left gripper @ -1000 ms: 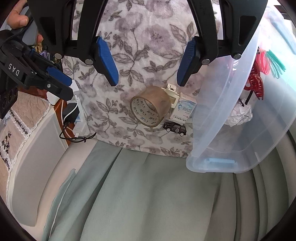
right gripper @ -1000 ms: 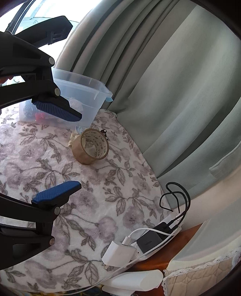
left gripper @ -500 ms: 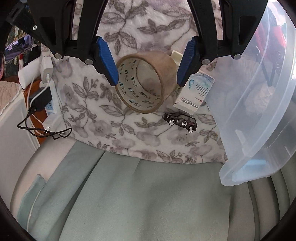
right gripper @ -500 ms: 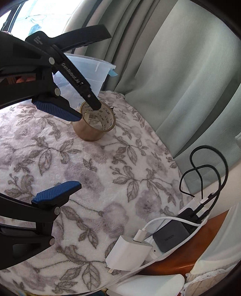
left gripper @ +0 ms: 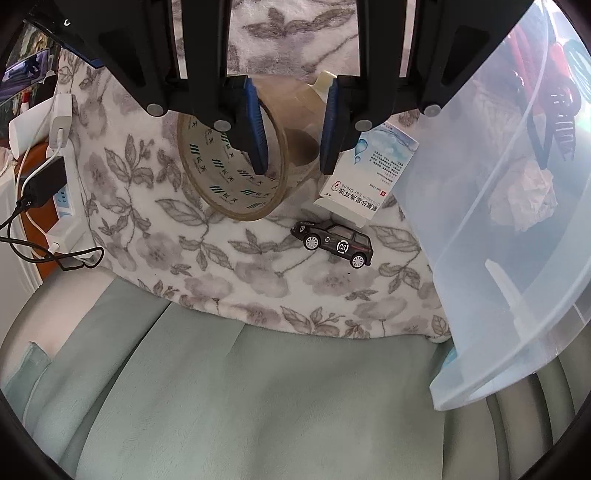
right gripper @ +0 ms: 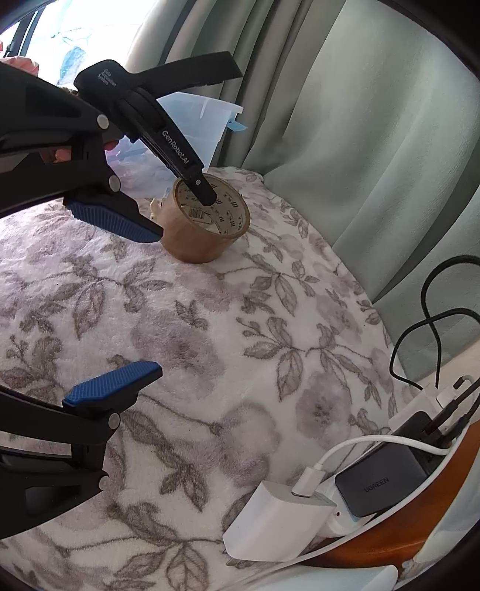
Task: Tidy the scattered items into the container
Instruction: 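Close the left tool on the rim of the brown tape roll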
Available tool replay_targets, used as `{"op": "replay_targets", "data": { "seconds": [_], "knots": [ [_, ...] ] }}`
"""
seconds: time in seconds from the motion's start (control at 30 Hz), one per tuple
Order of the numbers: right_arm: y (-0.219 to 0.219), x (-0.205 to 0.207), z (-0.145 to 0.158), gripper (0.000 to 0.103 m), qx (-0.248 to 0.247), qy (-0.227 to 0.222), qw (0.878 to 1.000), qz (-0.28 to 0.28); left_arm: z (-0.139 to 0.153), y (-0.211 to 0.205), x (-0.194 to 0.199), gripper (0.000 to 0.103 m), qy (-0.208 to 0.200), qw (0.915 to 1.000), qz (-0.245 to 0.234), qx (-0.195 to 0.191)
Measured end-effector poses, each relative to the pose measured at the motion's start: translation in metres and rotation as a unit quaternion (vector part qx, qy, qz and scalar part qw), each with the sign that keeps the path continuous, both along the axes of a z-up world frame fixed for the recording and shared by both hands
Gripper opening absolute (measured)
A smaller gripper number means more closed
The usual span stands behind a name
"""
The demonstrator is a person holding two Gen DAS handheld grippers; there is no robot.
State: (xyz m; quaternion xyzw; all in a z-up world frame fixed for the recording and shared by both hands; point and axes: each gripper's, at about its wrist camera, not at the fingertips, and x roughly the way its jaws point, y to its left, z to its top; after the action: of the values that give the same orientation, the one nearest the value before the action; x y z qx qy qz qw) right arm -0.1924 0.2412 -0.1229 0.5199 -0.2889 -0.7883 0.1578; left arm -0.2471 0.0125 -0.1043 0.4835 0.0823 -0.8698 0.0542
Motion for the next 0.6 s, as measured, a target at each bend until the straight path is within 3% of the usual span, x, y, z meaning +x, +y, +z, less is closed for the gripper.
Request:
{"op": "replay_targets", "data": {
  "seconds": [0.2, 0.3, 0.6],
  "knots": [
    [-0.002, 0.002, 0.0, 0.07, 0.002, -0.002, 1.0, 0.002, 0.0, 0.001, 0.005, 0.028, 0.005, 1.0, -0.002, -0.006],
    [-0.001, 0.004, 0.002, 0.07, 0.003, -0.001, 1.0, 0.001, 0.0, -0.002, 0.011, 0.017, 0.005, 1.0, 0.004, -0.003],
    [-0.008, 0.005, 0.01, 0.07, 0.005, 0.008, 1.0, 0.009, 0.001, -0.004, 0.041, 0.013, 0.0, 0.9998, -0.002, 0.022]
  ]
}}
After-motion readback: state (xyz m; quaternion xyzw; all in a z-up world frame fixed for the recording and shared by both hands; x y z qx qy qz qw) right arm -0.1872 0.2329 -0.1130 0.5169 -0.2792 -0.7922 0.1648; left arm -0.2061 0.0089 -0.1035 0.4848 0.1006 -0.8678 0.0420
